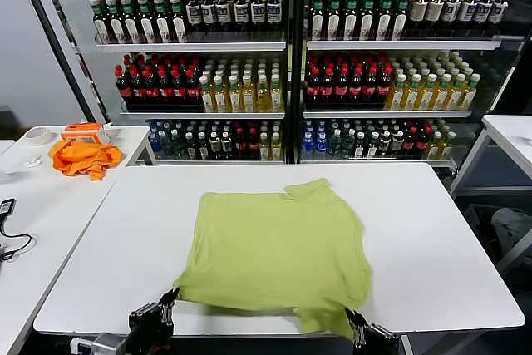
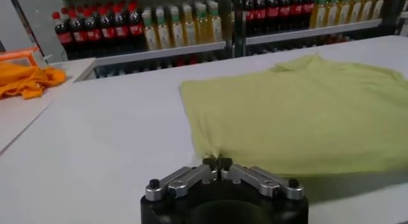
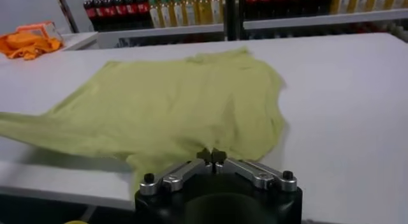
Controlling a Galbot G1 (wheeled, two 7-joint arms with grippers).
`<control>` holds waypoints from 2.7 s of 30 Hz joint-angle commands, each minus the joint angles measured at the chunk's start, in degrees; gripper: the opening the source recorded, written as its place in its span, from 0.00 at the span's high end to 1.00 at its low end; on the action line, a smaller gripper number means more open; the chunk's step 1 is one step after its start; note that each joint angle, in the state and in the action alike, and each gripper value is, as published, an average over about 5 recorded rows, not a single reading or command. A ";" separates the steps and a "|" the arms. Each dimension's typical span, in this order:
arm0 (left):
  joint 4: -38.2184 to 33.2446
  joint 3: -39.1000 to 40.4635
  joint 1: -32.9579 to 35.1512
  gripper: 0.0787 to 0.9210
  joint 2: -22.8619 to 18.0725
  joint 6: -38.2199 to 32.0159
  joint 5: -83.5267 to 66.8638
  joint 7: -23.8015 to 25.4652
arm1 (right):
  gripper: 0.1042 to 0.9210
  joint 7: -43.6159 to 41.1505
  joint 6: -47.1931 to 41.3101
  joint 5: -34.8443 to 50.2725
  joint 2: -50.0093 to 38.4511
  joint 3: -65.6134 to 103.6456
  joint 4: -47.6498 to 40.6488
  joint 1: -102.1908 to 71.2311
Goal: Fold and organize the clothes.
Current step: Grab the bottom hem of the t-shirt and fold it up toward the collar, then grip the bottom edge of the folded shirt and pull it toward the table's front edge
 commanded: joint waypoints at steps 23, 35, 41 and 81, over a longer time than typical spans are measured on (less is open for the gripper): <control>26.97 14.55 -33.75 1.00 0.02 -0.90 -5.31 2.87 | 1.00 -0.21 -5.06 5.69 0.11 -6.69 -19.58 27.98; 32.60 16.39 -36.44 0.84 -1.35 -1.35 -2.60 3.58 | 0.77 -0.18 -5.10 3.85 2.43 -7.58 -22.00 28.37; 34.85 15.26 -37.30 0.63 -2.04 -1.73 -1.95 3.66 | 0.56 -1.18 -4.14 2.47 3.46 -4.85 -21.16 26.87; 18.89 10.46 -23.39 0.82 -0.51 9.35 -5.98 3.48 | 0.92 -2.14 1.52 3.51 3.28 0.36 -17.69 13.14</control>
